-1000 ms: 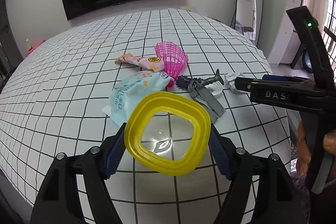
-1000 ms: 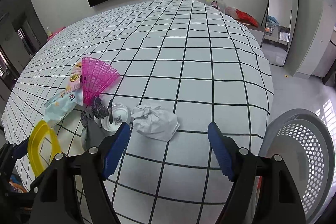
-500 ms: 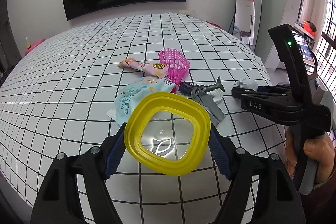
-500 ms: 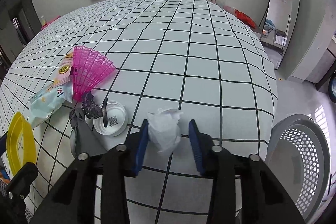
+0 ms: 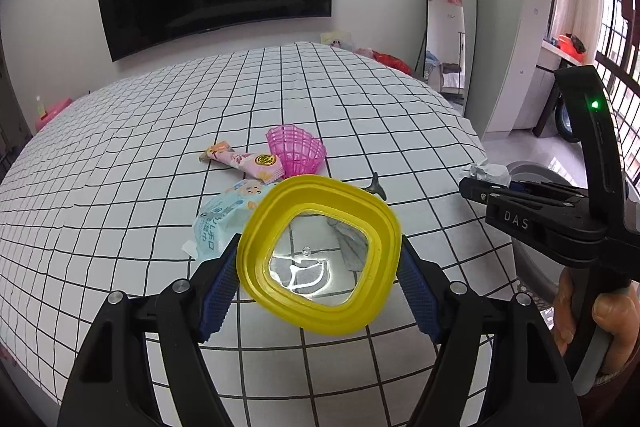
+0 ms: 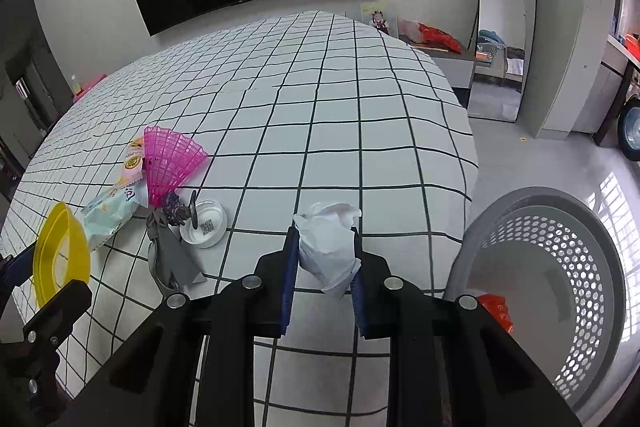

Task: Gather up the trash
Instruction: 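Carry the yellow ring and white tissue over the grey basket with both tools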

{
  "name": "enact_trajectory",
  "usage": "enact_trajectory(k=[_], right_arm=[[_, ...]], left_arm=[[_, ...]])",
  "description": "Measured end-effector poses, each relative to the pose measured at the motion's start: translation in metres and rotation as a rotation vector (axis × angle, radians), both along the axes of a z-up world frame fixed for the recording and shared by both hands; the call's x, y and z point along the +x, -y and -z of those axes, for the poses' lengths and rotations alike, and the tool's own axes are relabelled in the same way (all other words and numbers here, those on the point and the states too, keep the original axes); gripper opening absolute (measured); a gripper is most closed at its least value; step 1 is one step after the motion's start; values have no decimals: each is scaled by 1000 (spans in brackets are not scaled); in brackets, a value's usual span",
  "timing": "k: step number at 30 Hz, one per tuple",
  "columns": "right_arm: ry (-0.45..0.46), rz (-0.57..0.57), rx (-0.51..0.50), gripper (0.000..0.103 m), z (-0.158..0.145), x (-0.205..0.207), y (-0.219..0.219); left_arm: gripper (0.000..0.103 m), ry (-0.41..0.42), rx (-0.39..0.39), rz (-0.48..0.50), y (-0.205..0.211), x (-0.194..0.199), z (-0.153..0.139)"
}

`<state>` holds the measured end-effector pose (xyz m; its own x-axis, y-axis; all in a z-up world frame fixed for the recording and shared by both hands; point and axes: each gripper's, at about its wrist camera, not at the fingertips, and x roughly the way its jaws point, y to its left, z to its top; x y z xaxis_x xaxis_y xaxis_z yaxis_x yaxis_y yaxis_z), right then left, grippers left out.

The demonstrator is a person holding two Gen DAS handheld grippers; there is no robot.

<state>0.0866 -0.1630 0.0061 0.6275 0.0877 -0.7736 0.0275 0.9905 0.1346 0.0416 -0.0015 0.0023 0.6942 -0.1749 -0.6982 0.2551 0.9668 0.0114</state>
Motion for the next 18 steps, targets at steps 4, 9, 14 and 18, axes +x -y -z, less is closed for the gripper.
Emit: enact_trajectory(k=[4,9,14,18], right_arm=[[9,38,13,23,-3,-15,15],[18,102,15,23,-7,-39,40],[30,184,23,23,-8,-68,73],[32,254,16,23,-6,-96,104]], left_arm=[[72,10,-6,30,11,-2,-2],[72,19,-14,84,33,-8,-6],[72,34,-10,150,64,-16,-11],[72,39,-20,207,94,-20,-14]])
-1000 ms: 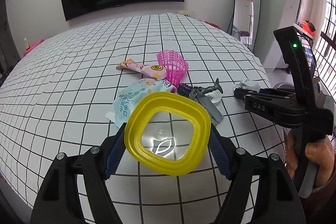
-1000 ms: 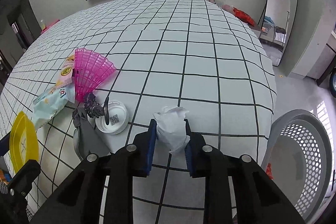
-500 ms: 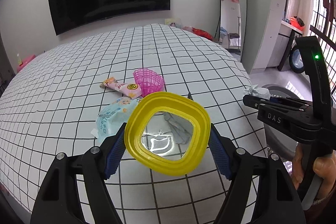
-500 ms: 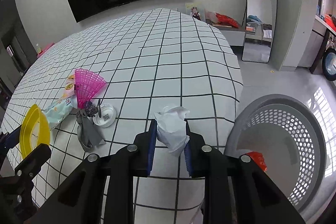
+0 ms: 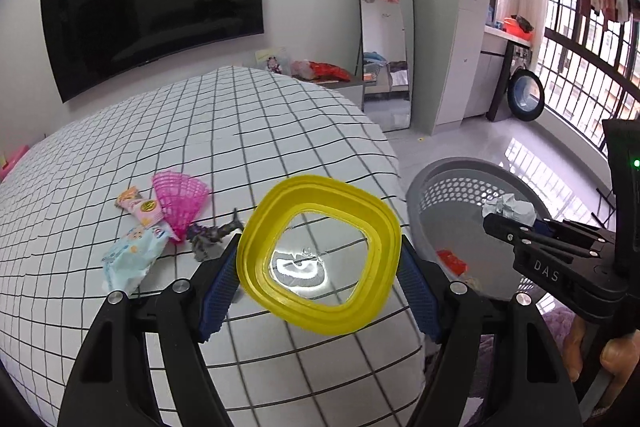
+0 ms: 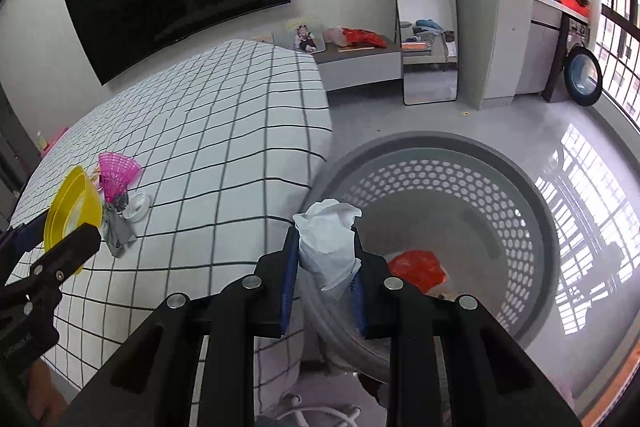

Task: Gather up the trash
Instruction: 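Carry the yellow ring and white tissue over the grey basket with both tools, then open both tools to drop the ring and tissue into the basket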

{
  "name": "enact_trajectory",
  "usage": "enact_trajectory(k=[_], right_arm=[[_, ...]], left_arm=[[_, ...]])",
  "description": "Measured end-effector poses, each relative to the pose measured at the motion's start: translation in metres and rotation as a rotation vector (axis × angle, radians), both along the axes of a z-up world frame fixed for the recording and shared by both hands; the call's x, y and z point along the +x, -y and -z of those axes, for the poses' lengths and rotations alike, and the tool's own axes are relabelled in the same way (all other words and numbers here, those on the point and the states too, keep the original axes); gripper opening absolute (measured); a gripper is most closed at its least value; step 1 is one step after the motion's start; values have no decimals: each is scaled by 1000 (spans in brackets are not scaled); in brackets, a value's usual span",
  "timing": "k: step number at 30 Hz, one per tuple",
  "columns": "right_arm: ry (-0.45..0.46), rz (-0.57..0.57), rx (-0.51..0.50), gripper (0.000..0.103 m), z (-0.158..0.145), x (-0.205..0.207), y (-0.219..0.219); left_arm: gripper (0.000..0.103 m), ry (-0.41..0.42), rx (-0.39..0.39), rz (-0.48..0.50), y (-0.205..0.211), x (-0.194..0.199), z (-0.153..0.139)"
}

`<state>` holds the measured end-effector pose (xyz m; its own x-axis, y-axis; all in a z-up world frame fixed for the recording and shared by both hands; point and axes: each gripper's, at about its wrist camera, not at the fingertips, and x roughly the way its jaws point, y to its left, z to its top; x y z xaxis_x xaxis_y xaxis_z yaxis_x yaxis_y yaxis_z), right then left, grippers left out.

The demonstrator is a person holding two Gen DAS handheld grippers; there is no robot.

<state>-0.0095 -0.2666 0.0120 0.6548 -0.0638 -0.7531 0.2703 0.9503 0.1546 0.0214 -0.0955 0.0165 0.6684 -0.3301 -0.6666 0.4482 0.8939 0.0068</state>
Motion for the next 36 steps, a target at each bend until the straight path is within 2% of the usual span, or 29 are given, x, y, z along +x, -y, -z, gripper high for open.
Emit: enact_trajectory(k=[7,12,21,27,36], right_arm=[[-17,136,-17,23,9,-44,54],[-21,189,10,23,21,-55,81],[-38,134,22,23,40,-32,92],[-59,90,8,23,53,-13,99],[-67,61,43,23,70,-3,106]], left_arm=[[72,-13,8,103,55,-10,9],[72,-46,17,156,93,-8,22],[72,-100,42,168,132,4,49],[72,-119,62,149,141,12,61],[73,-130,85,131,151,19,71]])
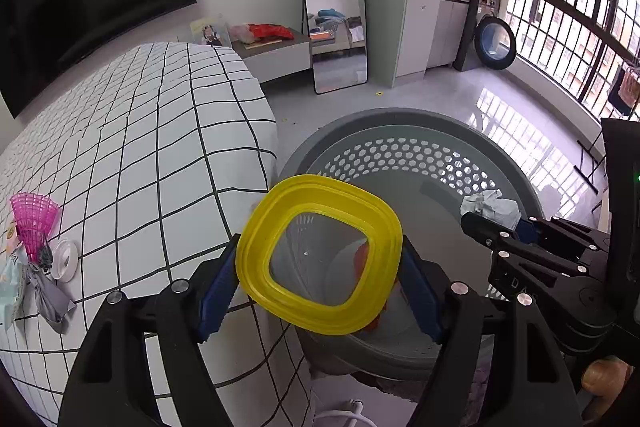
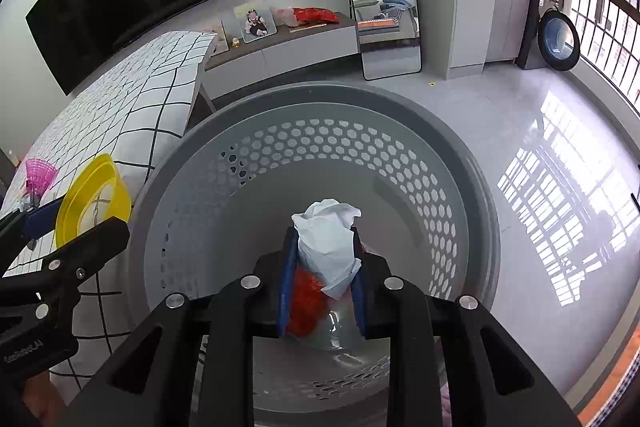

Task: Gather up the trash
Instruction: 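Open both tools to drop the ring and tissue into the basket, then move both open tools from the basket back over the bed items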

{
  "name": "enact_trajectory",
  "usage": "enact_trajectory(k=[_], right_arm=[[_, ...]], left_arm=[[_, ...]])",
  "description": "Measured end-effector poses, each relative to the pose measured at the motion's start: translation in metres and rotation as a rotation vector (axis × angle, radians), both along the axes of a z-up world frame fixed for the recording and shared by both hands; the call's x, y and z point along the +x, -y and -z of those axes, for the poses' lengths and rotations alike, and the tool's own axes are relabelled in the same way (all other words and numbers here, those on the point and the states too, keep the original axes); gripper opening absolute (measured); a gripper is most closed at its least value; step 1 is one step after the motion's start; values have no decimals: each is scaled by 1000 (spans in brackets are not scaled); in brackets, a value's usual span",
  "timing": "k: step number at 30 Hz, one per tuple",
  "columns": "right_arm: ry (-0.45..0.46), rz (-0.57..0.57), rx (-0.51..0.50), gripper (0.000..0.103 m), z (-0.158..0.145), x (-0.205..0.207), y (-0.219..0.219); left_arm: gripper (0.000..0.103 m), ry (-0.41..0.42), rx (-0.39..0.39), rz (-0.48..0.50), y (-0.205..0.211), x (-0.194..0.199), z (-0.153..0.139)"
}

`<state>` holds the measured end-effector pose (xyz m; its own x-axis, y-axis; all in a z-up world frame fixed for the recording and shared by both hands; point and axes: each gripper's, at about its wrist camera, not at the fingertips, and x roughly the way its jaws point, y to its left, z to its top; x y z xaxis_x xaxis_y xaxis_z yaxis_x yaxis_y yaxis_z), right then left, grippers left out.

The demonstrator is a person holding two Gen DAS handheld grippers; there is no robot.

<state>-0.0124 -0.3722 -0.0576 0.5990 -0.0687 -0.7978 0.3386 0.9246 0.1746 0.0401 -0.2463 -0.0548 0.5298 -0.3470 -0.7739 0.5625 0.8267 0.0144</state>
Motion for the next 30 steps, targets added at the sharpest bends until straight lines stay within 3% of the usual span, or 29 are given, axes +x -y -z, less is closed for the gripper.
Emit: enact_trajectory(k=[8,11,12,13,30], right_arm=[[14,17,18,25,2,-6,8],[31,28,7,41,-1,-10,9],[44,35,3,52,-4,-12,10],[56,39,2,57,-6,-13,10],[39,56,17,57,3,-10,16]], left_arm=[[75,-7,1,9,4,2,1],[75,-4,3,9,5,2,0],[75,-6,3,8,5,3,0],[76,-9,1,7,5,3,0],[81,-14,-10,-7,2,4,0]])
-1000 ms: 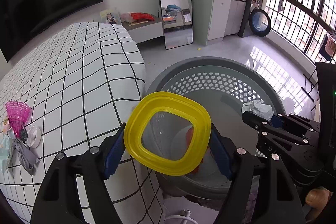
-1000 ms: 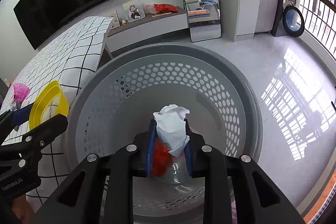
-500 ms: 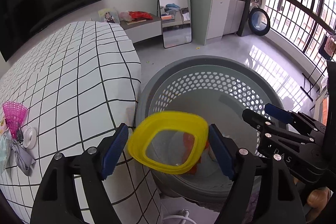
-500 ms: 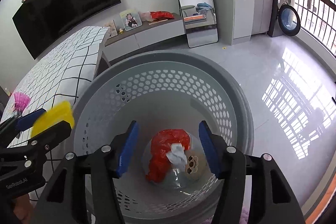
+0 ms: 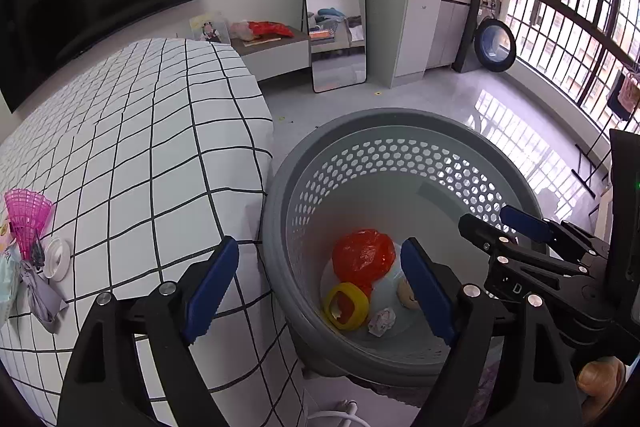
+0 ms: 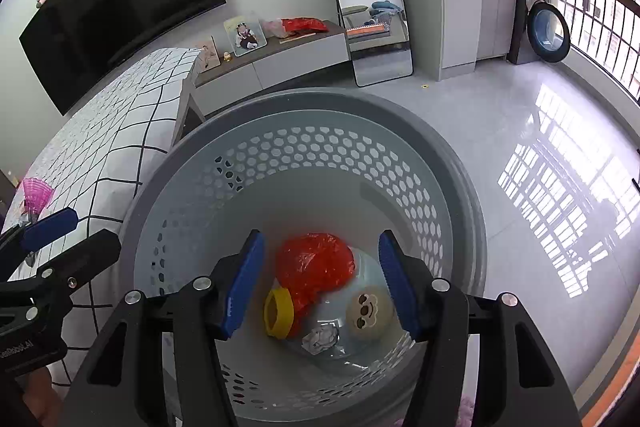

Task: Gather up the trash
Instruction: 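Move both open tools from the basket back over the bed items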

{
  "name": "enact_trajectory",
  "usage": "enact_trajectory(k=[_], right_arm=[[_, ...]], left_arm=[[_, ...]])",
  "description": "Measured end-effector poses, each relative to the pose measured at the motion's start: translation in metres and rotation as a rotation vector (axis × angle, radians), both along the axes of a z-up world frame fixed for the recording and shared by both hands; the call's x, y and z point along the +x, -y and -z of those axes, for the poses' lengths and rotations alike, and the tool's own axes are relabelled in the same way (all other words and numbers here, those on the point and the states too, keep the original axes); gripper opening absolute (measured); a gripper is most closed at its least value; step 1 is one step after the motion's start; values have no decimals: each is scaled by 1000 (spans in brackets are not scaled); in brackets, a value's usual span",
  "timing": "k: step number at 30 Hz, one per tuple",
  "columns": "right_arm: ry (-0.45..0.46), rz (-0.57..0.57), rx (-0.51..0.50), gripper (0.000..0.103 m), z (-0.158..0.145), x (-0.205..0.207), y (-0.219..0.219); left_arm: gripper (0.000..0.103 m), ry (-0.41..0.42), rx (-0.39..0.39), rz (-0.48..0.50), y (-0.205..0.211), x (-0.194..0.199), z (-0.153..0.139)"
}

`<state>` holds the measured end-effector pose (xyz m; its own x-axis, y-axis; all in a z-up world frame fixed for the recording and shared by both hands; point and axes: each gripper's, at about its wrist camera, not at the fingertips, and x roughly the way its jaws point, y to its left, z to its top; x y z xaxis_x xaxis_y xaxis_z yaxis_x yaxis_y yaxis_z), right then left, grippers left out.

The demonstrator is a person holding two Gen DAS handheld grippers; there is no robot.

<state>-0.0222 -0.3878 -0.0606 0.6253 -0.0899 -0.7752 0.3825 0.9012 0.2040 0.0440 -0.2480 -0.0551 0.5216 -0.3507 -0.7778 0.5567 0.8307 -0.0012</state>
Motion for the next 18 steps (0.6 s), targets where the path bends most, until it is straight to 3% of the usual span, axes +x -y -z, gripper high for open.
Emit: enact_trajectory(k=[18], right_arm=[[44,24,4,65,-12,-8,1]], left_arm=[[93,27,0,-14,-11,-7,-15]])
